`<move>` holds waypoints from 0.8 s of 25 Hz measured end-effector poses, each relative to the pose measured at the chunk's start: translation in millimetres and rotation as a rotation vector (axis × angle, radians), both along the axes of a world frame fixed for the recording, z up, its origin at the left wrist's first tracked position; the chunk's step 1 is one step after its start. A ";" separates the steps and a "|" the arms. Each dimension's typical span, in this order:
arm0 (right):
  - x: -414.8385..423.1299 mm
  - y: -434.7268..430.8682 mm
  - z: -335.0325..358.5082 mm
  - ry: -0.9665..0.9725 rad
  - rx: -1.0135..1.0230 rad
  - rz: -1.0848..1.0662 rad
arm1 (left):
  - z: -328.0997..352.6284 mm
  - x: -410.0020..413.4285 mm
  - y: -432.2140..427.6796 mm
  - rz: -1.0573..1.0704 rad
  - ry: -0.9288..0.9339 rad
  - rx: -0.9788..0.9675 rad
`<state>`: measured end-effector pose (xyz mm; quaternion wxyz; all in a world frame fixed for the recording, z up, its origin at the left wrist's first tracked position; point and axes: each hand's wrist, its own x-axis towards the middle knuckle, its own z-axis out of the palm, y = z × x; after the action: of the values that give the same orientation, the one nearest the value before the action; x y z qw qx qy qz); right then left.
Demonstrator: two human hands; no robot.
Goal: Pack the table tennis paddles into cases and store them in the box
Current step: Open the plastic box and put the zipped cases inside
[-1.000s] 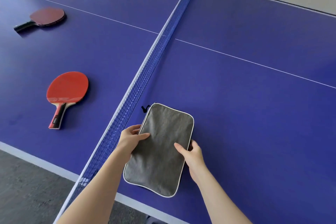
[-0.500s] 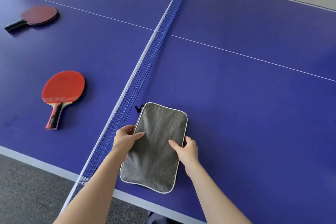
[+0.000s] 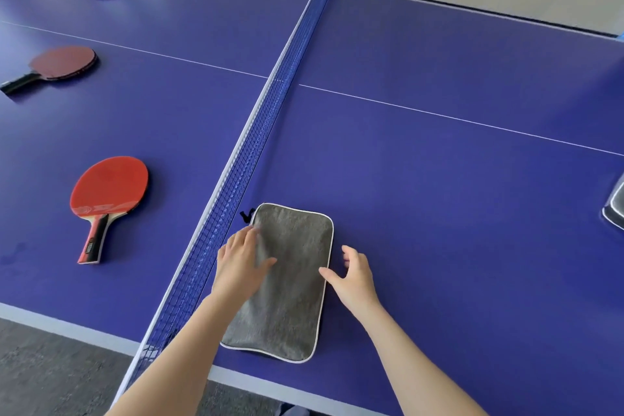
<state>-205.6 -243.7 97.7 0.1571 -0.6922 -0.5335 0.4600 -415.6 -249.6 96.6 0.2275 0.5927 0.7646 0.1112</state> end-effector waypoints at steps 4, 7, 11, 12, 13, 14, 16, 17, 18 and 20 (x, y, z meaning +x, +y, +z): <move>29.7 9.3 23.0 -0.208 0.161 0.203 | 12.3 21.6 14.2 -0.299 0.145 -0.026; 55.5 18.4 42.0 -0.378 0.243 0.294 | 23.8 46.1 34.0 -0.417 0.223 -0.042; 90.0 28.2 59.9 -0.516 0.301 0.312 | 46.1 90.5 56.6 -0.524 0.275 -0.024; 98.6 28.8 63.8 -0.539 0.308 0.304 | 52.4 103.0 60.0 -0.554 0.279 -0.019; 107.9 28.7 67.2 -0.558 0.312 0.295 | 58.5 115.4 62.5 -0.583 0.283 -0.014; 118.1 27.6 70.3 -0.577 0.314 0.283 | 63.7 127.7 64.5 -0.610 0.289 -0.010; 142.7 22.7 76.6 -0.625 0.323 0.259 | 73.9 154.4 67.2 -0.655 0.308 -0.001; 155.2 19.9 80.3 -0.650 0.326 0.252 | 78.4 167.2 68.3 -0.675 0.315 0.002; 167.7 16.8 84.0 -0.675 0.325 0.242 | 83.0 180.0 69.4 -0.695 0.319 0.004; 200.8 6.2 93.2 -0.715 0.325 0.194 | 94.9 214.4 67.4 -0.738 0.316 0.016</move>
<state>-4.9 -237.5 190.8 0.0248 -0.7209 -0.6834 0.1125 -201.2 -182.2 191.4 0.1272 0.8391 0.5250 -0.0644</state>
